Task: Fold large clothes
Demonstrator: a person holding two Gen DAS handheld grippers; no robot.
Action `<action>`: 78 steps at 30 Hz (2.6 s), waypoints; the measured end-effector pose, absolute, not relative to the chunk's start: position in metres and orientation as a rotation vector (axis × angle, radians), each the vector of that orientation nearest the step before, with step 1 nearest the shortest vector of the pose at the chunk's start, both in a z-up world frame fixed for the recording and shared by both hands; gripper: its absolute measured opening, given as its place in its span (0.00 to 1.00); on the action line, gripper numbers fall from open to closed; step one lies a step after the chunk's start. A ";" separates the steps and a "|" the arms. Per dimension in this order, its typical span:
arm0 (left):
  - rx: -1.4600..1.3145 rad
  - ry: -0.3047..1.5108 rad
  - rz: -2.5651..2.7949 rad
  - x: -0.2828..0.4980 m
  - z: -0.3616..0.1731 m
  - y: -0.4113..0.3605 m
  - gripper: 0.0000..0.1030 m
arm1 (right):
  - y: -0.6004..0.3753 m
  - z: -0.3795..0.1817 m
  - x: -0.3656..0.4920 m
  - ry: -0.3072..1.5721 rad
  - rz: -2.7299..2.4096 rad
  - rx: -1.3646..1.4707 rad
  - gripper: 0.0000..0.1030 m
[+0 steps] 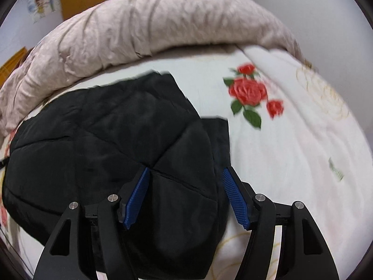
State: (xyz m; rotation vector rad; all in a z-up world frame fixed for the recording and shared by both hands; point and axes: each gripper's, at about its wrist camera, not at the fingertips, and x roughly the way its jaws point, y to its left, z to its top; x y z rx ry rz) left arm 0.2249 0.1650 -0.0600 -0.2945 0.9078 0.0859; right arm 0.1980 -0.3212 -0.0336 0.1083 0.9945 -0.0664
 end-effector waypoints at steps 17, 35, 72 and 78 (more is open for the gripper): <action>-0.397 0.981 0.057 0.250 -0.092 0.168 0.62 | -0.347 -0.066 0.213 1.070 -0.041 0.265 0.84; -0.503 0.993 -0.023 0.258 -0.119 0.167 0.79 | -0.365 -0.095 0.223 1.131 0.090 0.402 0.87; -0.325 1.011 0.025 0.153 -0.029 0.141 0.12 | -0.352 -0.005 0.124 1.085 0.156 0.360 0.24; -0.424 1.023 0.086 0.147 -0.064 0.169 0.67 | -0.362 -0.029 0.129 1.146 0.115 0.377 0.44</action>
